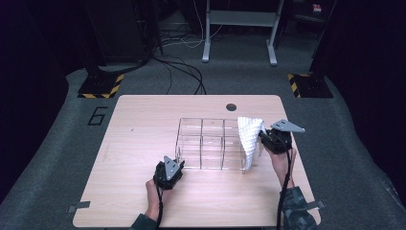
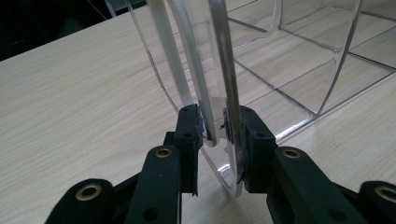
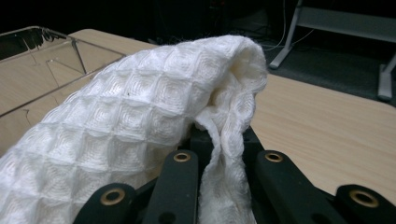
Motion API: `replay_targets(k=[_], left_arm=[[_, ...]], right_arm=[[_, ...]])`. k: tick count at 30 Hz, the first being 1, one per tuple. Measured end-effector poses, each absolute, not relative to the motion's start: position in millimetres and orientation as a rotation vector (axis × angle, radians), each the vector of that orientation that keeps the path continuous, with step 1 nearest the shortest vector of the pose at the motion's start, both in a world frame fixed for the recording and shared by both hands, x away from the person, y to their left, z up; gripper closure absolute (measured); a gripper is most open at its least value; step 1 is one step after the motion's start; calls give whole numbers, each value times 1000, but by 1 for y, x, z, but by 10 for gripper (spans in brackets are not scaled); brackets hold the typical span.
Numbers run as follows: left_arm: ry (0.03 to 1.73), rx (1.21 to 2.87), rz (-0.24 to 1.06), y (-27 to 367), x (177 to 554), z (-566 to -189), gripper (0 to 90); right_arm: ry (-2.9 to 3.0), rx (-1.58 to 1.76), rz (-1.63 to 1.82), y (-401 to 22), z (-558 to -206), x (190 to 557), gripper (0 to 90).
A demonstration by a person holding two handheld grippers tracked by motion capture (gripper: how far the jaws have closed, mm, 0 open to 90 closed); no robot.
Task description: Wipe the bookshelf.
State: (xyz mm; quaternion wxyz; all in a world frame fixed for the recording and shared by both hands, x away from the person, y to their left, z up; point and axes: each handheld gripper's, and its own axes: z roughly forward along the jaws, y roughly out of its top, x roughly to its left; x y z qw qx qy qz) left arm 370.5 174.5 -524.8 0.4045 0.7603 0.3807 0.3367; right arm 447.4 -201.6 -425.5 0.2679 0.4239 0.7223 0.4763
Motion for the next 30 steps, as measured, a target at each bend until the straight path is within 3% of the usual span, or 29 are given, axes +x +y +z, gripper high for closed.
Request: replay_targets(k=[30], left_arm=[[965,1921,846,174,370,-525,727]], right_arm=[[2152,1303,1206,-189,-475,472,831]])
